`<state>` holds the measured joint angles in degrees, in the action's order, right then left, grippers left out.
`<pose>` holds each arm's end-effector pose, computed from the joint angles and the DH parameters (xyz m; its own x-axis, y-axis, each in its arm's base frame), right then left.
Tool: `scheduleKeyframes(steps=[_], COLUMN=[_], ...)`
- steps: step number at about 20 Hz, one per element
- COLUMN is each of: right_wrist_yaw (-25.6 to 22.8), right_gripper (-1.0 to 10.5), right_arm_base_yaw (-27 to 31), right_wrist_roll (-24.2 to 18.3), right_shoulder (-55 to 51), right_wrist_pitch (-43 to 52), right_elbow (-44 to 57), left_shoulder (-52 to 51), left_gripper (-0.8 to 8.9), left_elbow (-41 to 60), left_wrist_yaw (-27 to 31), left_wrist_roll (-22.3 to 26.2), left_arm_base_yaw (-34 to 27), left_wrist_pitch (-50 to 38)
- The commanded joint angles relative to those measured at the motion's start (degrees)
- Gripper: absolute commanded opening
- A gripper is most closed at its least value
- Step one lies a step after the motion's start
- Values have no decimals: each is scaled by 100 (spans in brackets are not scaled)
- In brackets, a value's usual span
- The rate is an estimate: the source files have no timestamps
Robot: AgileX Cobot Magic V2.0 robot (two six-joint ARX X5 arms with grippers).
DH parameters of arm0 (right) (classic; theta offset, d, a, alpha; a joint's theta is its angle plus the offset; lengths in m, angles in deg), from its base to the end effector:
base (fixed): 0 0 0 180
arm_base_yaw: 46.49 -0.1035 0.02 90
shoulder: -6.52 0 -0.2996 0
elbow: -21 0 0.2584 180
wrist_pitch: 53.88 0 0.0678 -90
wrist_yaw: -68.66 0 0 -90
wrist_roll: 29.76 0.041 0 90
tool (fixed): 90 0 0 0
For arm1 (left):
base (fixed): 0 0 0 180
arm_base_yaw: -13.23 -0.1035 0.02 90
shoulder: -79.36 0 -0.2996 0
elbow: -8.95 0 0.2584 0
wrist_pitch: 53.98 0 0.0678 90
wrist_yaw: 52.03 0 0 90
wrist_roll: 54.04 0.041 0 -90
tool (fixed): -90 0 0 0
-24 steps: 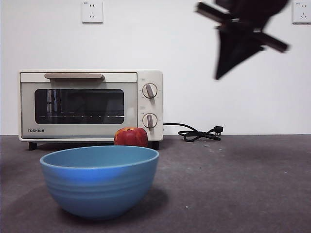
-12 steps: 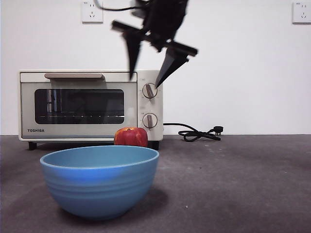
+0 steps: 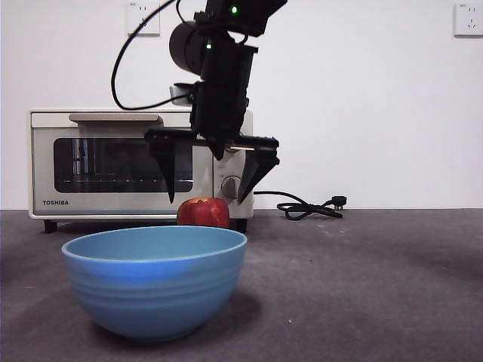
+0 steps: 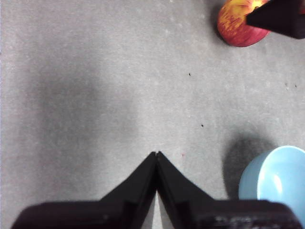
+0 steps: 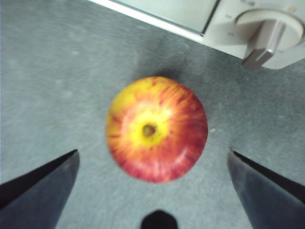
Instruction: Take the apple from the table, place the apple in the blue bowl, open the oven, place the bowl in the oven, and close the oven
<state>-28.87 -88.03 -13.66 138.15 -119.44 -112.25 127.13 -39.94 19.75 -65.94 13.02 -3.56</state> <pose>0.3965 0.3441 0.2373 0.4129 0.1907 -0.8906 -0.4038 0.9148 0.0087 0.1466 -0.0123 0.2495 0.6205 -0.3104 -0.7201 0.0398 0.9296 -0.3664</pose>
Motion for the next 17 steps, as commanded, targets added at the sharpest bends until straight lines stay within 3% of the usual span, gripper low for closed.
scheduleKeyframes(steps=[1, 13, 17], right_wrist_yaw=[-2, 2, 68], right_gripper=[577, 641, 730], right_arm_base_yaw=[-33, 4, 2], right_wrist_roll=[160, 269, 302], right_shoulder=[151, 326, 518], right_wrist_pitch=[201, 704, 688], right_elbow=[-2, -2, -2], left_shoulder=[2, 2, 2], left_gripper=[-4, -4, -4], left_elbow=[9, 9, 9], left_wrist_yaw=[-22, -20, -20], left_wrist_roll=[127, 162, 164], left_arm_base_yaw=[15, 15, 15], left_wrist_pitch=[63, 111, 114])
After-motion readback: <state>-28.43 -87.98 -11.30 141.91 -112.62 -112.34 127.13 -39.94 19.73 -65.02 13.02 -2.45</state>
